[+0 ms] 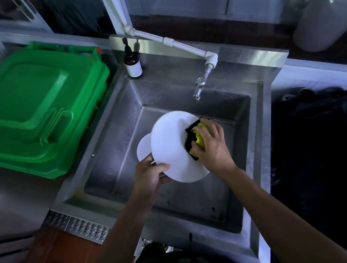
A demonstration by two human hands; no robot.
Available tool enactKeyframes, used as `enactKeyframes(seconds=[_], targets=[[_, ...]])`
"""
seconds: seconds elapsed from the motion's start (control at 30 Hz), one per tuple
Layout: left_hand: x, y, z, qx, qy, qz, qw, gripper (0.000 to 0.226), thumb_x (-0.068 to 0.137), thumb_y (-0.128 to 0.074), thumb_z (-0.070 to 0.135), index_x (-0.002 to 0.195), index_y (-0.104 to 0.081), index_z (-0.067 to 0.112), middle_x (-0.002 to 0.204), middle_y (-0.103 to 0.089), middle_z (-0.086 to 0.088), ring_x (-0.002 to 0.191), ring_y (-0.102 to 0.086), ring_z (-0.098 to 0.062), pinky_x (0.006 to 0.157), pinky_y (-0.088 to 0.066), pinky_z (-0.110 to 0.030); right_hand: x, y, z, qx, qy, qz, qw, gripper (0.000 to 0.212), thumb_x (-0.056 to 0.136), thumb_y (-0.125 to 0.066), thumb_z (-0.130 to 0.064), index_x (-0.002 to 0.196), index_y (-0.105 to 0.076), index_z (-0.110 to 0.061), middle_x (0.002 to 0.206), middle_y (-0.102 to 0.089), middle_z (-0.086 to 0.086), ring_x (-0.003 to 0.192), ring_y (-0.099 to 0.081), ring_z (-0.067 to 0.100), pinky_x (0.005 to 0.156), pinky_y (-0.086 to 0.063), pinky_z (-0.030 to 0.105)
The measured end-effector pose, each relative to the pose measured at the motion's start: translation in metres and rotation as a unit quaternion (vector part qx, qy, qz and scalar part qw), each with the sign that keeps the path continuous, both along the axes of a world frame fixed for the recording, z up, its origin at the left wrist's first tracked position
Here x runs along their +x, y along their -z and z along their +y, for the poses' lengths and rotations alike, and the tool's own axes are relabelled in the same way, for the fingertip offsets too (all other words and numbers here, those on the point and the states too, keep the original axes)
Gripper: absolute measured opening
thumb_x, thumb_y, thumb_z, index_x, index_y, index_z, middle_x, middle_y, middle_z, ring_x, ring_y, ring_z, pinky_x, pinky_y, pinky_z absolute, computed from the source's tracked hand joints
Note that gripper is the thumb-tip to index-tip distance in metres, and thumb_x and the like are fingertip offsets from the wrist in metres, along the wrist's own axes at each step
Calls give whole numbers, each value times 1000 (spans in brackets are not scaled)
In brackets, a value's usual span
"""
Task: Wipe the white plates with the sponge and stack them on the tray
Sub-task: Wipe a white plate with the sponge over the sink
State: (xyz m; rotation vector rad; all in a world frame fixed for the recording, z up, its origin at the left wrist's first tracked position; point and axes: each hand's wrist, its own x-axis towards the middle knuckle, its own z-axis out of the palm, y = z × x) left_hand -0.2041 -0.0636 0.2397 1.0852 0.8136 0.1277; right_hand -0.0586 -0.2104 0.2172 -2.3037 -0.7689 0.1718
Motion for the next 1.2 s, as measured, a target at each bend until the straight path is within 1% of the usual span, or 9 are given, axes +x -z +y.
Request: enactKeyframes(seconds=[0.13,0.23,0.47,0.63,0.73,0.87,1.0,1.1,1.2], targets=[[6,5,-1,-22,-42,3,999,33,64,-72,3,92,-81,18,103,-76,-18,91,-73,-35,76,-61,-47,-15,4,0,-2,20,19,1000,45,85,-67,-20,129,-57,-12,150,-40,10,139,-27,35,115,-30,54],[9,9,-1,-59,-66,-11,996,34,77,-71,-4,106,-77,12,110,-75,-19,97,-74,-36,71,-61,-42,-30,6,2,8,21,25,999,44,85,-67,-18,127,-58,-10,150,-40,12,137,-29,35,115,-29,54],[15,11,-1,-69,-82,7,994,28,96,-63,10,123,-71,10,119,-72,-20,109,-70,-39,83,-59,-48,-67,1,23,44,-9,75,996,46,88,-66,-21,132,-56,-13,154,-36,12,141,-25,31,120,-23,44],[13,14,0,-65,-104,-10,992,31,102,-53,10,129,-65,2,126,-68,-22,119,-65,-38,105,-50,-50,-88,-5,34,67,-33,71,995,50,86,-65,-25,134,-56,-17,152,-38,7,141,-26,28,120,-23,38],[12,12,5,-62,-125,-6,990,28,100,-55,8,124,-69,4,124,-69,-22,116,-67,-37,101,-53,-49,-93,-1,29,60,-37,42,997,50,83,-68,-26,131,-59,-17,149,-44,7,139,-33,30,118,-28,41],[12,10,9,-62,-134,26,989,20,97,-61,8,102,-79,17,111,-75,-17,99,-71,-38,86,-56,-51,-92,9,17,43,-16,28,999,49,83,-71,-27,129,-60,-17,148,-44,8,138,-36,32,115,-33,46],[9,9,8,-69,-123,15,990,23,96,-62,5,104,-78,20,112,-75,-16,101,-73,-35,77,-62,-50,-85,17,11,31,3,10,999,47,84,-69,-26,129,-58,-17,150,-42,8,139,-34,33,114,-34,51],[7,7,8,-57,-104,-3,993,27,95,-62,5,100,-80,25,114,-75,-13,105,-73,-33,83,-60,-54,-79,20,6,22,14,10,1000,49,86,-64,-29,132,-53,-18,152,-37,6,141,-29,32,116,-31,53],[4,6,9,-51,-88,-7,995,28,93,-65,6,115,-73,20,120,-73,-14,109,-71,-35,88,-57,-59,-71,21,5,19,49,14,999,54,85,-65,-28,136,-51,-17,153,-36,6,141,-28,32,117,-31,55]])
